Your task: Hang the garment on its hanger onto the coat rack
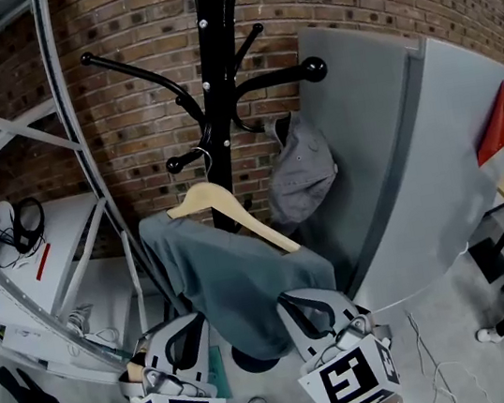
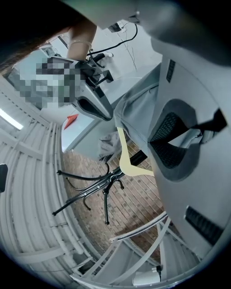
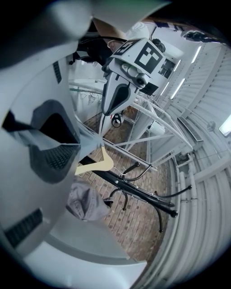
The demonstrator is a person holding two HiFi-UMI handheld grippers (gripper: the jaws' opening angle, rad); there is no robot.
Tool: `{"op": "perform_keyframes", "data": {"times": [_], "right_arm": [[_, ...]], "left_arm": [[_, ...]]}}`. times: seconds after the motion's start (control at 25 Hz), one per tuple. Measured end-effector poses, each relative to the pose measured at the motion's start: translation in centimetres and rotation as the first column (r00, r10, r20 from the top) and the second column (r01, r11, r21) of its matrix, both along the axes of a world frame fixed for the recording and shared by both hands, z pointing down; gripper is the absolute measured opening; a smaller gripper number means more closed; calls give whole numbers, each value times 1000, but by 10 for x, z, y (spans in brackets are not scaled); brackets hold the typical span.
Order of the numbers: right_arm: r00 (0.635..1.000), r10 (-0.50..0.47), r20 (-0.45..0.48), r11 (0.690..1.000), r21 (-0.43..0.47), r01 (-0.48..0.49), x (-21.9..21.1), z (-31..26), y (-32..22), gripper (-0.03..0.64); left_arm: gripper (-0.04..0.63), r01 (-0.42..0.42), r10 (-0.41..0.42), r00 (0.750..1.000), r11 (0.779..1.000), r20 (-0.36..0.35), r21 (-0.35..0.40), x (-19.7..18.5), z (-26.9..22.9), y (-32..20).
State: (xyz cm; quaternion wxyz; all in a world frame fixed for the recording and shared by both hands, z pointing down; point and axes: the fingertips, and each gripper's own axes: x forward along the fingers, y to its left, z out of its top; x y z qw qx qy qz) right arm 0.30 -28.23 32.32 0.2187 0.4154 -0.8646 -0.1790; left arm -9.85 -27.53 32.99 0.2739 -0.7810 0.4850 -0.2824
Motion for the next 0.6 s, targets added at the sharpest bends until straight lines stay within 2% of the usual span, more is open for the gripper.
{"op": "perform_keyframes", "data": {"times": [0.32,0.6], "right_arm": [[999,5,-47,1000,-11,-6,-4,7,-9,29],[999,-2,-43,1000,-17,2,-11,8,-13,29]], "left_arm": [[3,-10,10,999,1000,-42,8,-3,-4,-6],[3,-24,24,998,1000,-56,6,-7,-3,-10]]}}
